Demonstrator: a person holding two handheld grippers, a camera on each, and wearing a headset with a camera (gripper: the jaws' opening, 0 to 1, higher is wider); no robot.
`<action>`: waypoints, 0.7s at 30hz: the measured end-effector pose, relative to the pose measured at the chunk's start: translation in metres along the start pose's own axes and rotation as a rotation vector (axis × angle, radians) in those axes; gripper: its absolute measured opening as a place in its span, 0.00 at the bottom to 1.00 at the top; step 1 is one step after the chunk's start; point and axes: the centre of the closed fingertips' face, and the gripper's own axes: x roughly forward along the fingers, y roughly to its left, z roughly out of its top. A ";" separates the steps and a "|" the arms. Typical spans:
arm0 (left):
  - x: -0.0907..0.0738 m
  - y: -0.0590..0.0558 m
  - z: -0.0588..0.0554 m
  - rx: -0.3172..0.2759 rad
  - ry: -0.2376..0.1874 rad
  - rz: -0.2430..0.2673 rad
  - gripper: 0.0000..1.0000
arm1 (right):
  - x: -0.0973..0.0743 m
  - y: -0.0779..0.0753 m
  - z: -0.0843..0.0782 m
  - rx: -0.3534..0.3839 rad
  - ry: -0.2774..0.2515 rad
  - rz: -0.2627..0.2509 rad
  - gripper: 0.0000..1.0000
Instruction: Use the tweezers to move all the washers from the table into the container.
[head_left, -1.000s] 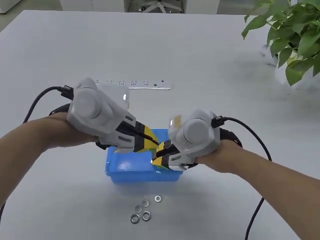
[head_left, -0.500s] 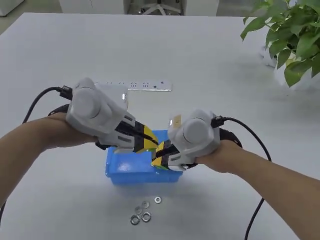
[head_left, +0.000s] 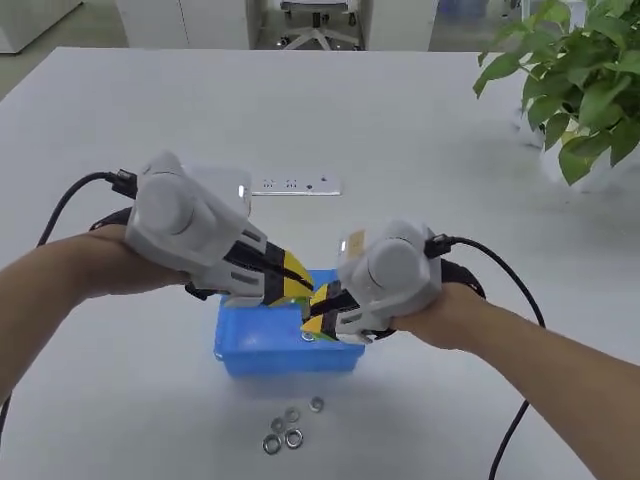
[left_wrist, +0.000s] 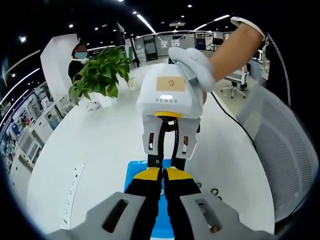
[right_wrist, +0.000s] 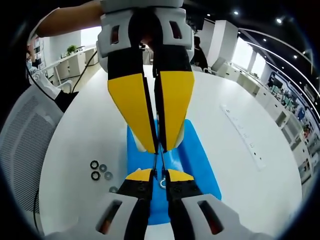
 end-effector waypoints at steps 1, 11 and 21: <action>-0.002 -0.001 0.002 0.003 0.000 0.000 0.06 | -0.002 0.001 0.002 -0.005 -0.001 -0.004 0.12; -0.014 -0.008 0.015 0.025 0.003 0.003 0.06 | -0.015 0.006 0.015 -0.026 -0.017 -0.035 0.12; -0.023 -0.021 0.019 0.039 0.018 0.000 0.06 | -0.023 0.019 0.021 -0.024 -0.035 -0.050 0.12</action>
